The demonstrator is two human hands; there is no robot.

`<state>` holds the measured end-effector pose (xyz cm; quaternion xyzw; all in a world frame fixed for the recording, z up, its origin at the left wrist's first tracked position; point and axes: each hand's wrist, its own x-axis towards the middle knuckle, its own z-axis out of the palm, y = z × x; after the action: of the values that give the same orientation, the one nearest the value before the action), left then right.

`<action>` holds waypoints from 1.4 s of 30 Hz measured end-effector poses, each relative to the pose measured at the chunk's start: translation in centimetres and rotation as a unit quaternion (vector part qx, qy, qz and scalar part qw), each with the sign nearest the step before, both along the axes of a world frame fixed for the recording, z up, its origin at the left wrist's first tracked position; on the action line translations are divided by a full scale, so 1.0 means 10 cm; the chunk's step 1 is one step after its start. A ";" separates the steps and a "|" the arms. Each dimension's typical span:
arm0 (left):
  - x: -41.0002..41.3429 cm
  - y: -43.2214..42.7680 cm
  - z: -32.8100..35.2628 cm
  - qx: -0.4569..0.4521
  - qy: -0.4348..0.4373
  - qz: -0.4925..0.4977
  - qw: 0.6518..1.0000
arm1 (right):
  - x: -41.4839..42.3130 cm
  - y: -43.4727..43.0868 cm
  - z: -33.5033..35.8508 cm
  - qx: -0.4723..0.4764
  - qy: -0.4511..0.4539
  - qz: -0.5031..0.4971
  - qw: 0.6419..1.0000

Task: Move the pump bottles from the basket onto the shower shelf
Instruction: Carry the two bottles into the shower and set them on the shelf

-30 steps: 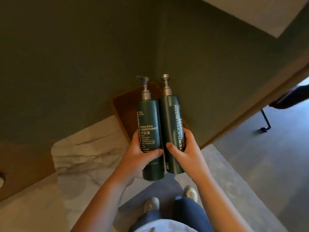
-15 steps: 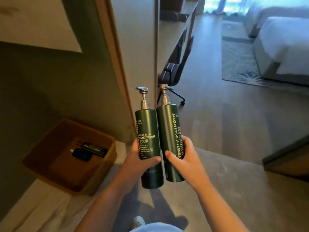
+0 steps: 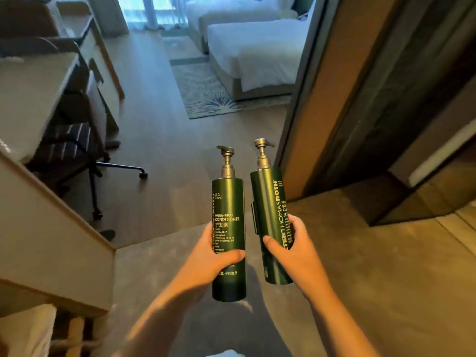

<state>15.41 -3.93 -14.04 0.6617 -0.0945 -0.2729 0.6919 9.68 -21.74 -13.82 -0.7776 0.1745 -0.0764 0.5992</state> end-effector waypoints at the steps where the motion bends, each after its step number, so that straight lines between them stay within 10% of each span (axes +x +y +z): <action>1: 0.00 -0.17 0.03 0.004 -0.007 -0.016 1.000 | -0.07 -0.16 0.00 0.006 -0.003 -0.020 1.000; 15: 0.14 -2.21 -0.10 0.017 0.001 -0.250 0.968 | -0.84 -1.61 -0.27 0.042 0.007 -0.301 0.953; 42: 0.21 -6.38 -0.33 0.051 0.043 -0.478 0.876 | -1.04 -4.84 -0.35 0.040 -0.023 -0.513 0.857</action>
<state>17.48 -67.74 -17.35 0.5578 -0.3554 -0.6028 0.4462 -0.70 -70.12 -17.29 -0.5509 0.5379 -0.3839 0.5098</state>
